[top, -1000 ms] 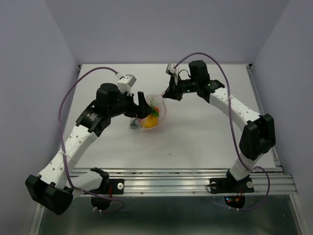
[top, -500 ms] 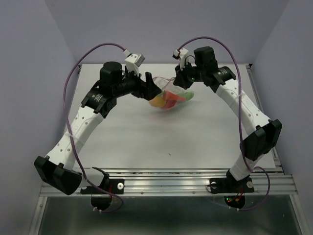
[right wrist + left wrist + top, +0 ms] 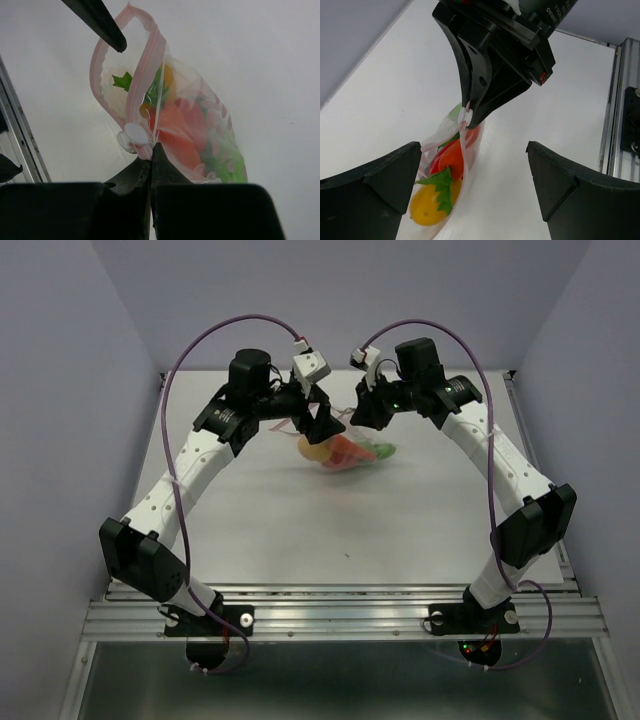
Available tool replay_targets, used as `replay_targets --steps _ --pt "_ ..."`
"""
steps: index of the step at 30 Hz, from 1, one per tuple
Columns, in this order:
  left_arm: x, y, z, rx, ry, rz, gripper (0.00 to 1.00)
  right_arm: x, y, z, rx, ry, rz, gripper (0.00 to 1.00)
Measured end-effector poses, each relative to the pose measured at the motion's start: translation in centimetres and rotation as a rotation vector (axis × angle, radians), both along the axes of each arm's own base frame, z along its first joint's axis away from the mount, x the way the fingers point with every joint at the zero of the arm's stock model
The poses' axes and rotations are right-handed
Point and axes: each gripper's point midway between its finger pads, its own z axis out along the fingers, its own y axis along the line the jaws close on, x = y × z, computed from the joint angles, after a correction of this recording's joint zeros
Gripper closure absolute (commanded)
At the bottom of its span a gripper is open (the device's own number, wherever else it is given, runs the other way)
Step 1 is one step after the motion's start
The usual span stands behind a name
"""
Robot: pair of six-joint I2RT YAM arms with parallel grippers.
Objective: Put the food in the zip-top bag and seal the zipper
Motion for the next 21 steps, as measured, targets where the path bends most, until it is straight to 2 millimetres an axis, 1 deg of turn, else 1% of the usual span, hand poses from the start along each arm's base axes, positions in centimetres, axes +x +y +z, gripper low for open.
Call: replay_targets --steps 4,7,11,15,18,19,21 --pt "-0.7 -0.1 0.3 0.011 -0.103 -0.078 0.01 -1.5 0.6 0.0 0.019 0.018 0.089 0.99" --pt "-1.1 -0.4 0.7 0.011 -0.169 -0.13 0.01 -2.0 0.8 0.2 0.028 0.02 0.124 0.99" --pt "-1.2 -0.5 0.7 0.02 -0.192 -0.159 0.01 -2.4 1.1 0.8 0.043 0.008 0.161 0.99" --pt "-0.5 -1.1 0.6 0.021 -0.194 -0.185 0.02 -2.5 1.3 1.2 0.052 -0.001 0.178 0.99" --pt "0.0 -1.6 0.0 0.025 -0.171 -0.195 0.05 -2.5 1.4 1.0 0.055 0.003 0.188 0.99" --pt "0.4 -1.8 -0.4 0.026 -0.154 -0.198 0.1 -2.5 1.5 0.8 0.055 0.008 0.192 0.99" --pt "0.8 -2.1 -0.9 0.028 -0.137 -0.203 0.14 -2.4 1.6 0.6 0.056 0.013 0.199 0.99"
